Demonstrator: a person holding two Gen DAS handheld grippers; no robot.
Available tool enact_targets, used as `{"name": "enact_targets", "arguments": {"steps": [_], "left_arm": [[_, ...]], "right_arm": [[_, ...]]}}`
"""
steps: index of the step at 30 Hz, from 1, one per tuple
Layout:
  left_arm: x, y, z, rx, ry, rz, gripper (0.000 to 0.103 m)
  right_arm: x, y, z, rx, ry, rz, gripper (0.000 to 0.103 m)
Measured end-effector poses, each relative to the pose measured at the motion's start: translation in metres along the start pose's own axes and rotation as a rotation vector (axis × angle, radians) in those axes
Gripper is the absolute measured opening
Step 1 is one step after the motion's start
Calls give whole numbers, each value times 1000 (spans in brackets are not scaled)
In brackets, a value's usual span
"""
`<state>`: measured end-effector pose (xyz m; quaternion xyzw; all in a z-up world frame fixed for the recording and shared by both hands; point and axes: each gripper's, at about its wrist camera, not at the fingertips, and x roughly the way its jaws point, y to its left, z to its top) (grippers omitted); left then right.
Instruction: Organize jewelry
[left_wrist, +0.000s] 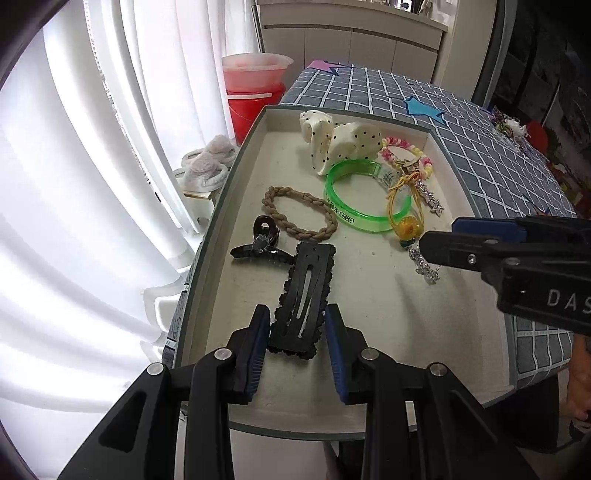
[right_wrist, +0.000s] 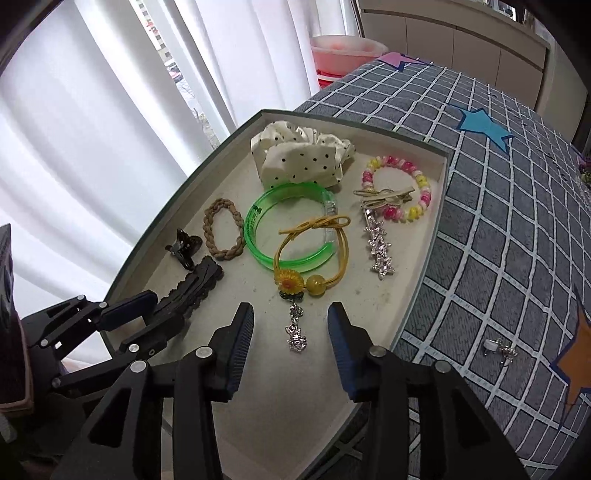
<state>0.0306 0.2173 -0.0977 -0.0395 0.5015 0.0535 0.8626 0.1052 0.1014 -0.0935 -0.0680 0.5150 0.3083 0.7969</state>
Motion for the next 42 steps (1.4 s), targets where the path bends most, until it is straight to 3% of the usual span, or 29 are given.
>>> {"name": "enact_targets", "arguments": {"steps": [3,15,16,17,18,20,25,32,42], "left_arm": [[-4,-2,2,5,-10,-1,39],[-13,-12,4,22,-20,-1,39],[-15,-12,4,21,-23,-2,48],[-17,-12,4,17,-27,-2,89],[-21,-12,3,12,-39,7,103],[-31,-13,2,18,-83,26,103],[-42,-14,5,11,-87,18,103],[-58,-14,5,-8,-88,39,103],[-88,-6,4,-48,-122,94,103]], "right_arm": [[-15,-3,2,11,-29,-4,51],[-46,-19,-4,58,-59,-35,52],[-48,-19,-5,59,-59,-39,52],[-49,-19,-5,59,-60,-42,53],[-51,-19,-5,58,-61,-44,53],[-54,-18,-6,56,-66,-48,57],[-64,-14,-6,52,-81,-55,57],[-82,-5,-7,34,-110,-87,81],[-104,10,-9,-9,-151,-180,86]]}}
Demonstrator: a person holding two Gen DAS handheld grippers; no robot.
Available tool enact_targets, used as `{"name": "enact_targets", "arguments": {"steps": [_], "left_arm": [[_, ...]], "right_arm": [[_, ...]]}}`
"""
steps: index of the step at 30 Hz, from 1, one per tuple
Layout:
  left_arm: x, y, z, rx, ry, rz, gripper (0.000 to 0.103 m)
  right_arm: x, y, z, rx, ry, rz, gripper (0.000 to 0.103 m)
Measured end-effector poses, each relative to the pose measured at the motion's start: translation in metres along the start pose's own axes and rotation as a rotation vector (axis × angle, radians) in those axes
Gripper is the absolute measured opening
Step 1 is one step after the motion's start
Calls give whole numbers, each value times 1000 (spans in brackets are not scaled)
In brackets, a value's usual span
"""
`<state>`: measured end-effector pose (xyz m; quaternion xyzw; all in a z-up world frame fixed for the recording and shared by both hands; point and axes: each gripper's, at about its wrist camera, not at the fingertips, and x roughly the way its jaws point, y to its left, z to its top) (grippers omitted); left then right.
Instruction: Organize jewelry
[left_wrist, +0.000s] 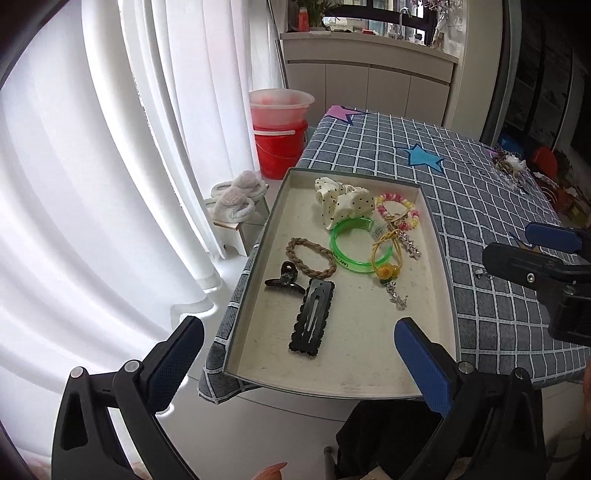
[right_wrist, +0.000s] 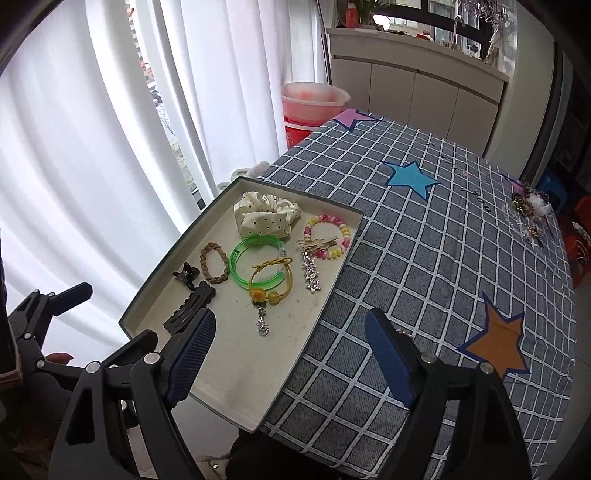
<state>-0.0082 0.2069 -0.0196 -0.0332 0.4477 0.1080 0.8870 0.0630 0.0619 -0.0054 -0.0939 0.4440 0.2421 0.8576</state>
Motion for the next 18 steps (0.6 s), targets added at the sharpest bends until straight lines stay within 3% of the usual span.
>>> {"name": "enact_targets", "arguments": {"steps": [10,18], "left_arm": [[-16,2,-2,-9,-39,56,103],[-23,0,-2,-12,-45,48,103]], "right_arm": [[-10,8,-5,-65,-16,-98,86],[-17,11,-5,-78,-33,-109,86]]}}
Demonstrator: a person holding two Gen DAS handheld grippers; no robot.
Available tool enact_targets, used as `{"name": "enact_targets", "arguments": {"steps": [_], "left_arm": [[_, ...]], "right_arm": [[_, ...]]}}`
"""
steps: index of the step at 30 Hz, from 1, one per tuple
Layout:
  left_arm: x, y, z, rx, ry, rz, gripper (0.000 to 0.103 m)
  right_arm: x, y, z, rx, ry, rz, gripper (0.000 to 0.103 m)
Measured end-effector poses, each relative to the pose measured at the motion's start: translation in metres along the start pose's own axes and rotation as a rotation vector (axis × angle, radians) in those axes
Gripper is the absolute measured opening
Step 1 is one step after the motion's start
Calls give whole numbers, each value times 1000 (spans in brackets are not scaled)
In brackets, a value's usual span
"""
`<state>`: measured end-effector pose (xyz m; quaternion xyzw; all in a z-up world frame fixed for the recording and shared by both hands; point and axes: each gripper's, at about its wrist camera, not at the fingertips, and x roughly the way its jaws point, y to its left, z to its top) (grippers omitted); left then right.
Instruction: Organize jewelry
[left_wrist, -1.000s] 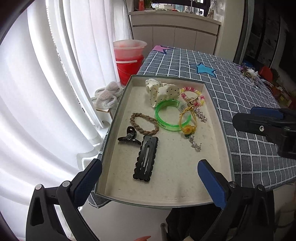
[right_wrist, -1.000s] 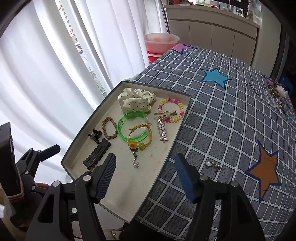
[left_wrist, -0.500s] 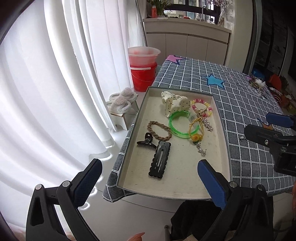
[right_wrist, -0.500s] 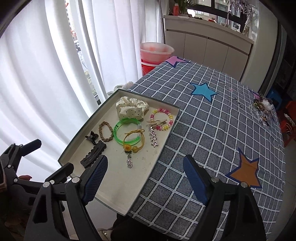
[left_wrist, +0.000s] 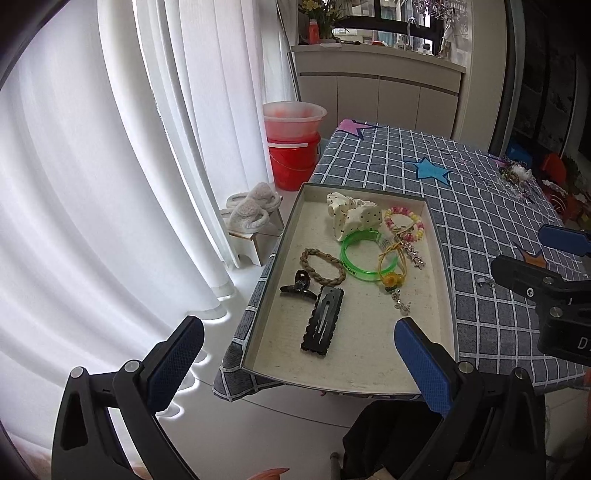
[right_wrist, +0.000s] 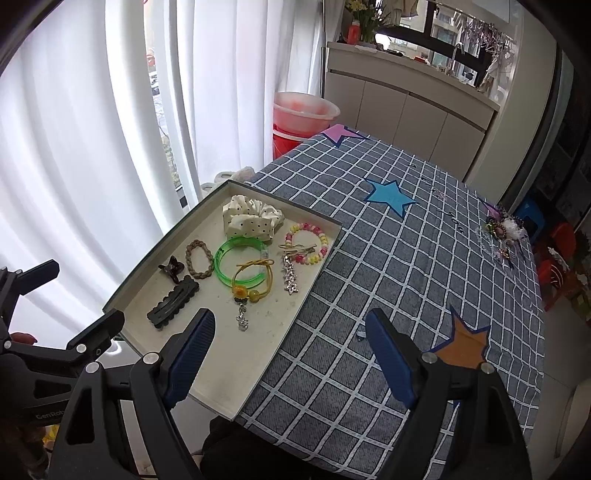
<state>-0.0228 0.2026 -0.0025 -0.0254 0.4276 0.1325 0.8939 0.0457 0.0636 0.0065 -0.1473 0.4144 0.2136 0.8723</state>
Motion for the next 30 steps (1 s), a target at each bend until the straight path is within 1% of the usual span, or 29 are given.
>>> {"name": "enact_targets", "arguments": {"steps": [30], "left_arm": [[-3,-3,0,14,-1,-3,103]], "right_arm": [[0,3,-1,-11,3,11,86]]}}
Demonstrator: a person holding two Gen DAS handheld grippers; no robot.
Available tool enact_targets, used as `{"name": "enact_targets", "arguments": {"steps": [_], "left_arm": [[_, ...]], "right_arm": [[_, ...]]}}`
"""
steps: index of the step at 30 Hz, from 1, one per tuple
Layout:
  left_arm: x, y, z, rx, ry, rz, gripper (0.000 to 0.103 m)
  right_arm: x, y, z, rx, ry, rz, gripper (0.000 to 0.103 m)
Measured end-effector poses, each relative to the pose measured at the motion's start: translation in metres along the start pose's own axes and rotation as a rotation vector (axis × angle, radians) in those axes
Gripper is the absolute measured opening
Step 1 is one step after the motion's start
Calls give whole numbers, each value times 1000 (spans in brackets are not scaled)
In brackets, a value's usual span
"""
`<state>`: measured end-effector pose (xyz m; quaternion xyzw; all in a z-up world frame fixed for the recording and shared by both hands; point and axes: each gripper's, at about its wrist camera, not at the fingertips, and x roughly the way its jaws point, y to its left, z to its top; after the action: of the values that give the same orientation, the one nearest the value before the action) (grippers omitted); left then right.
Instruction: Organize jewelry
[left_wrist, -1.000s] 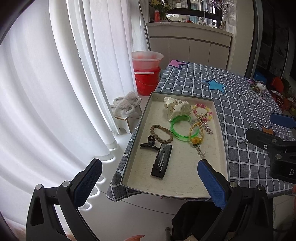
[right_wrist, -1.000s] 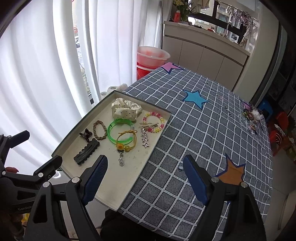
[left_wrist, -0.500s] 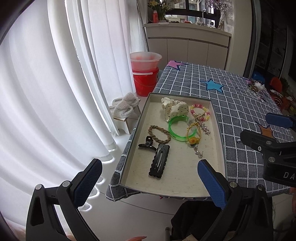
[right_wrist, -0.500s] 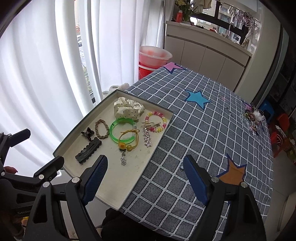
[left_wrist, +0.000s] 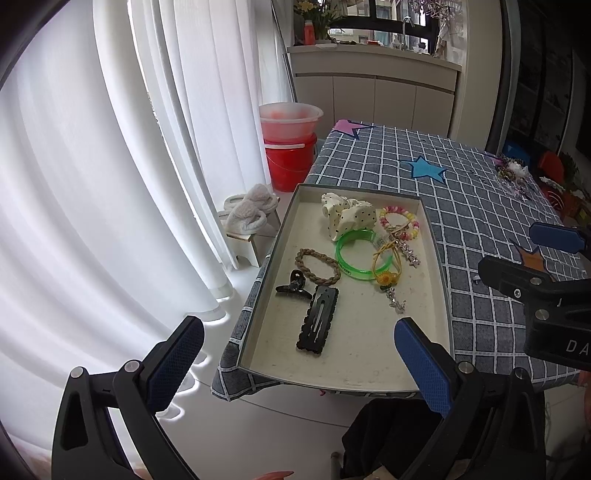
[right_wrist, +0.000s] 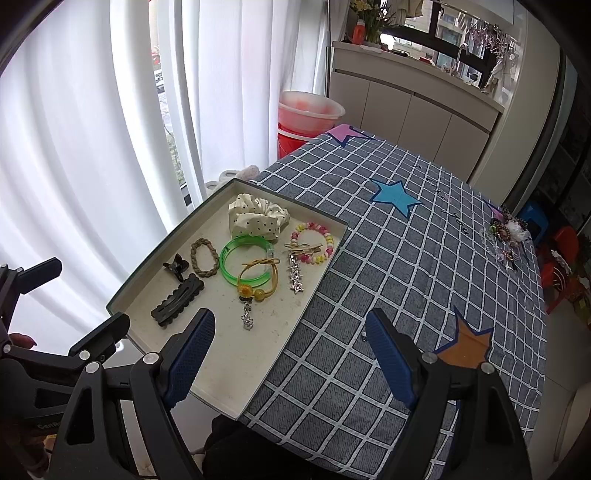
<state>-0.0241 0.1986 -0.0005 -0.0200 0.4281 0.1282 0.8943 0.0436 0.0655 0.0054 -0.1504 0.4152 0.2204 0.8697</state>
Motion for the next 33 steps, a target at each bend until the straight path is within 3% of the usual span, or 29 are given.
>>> {"name": "enact_targets", "arguments": {"steps": [33], "left_arm": [[3,-2,-2,14,15,-1,103]], "right_arm": [[5,1,-4,-7,15,10,86]]}}
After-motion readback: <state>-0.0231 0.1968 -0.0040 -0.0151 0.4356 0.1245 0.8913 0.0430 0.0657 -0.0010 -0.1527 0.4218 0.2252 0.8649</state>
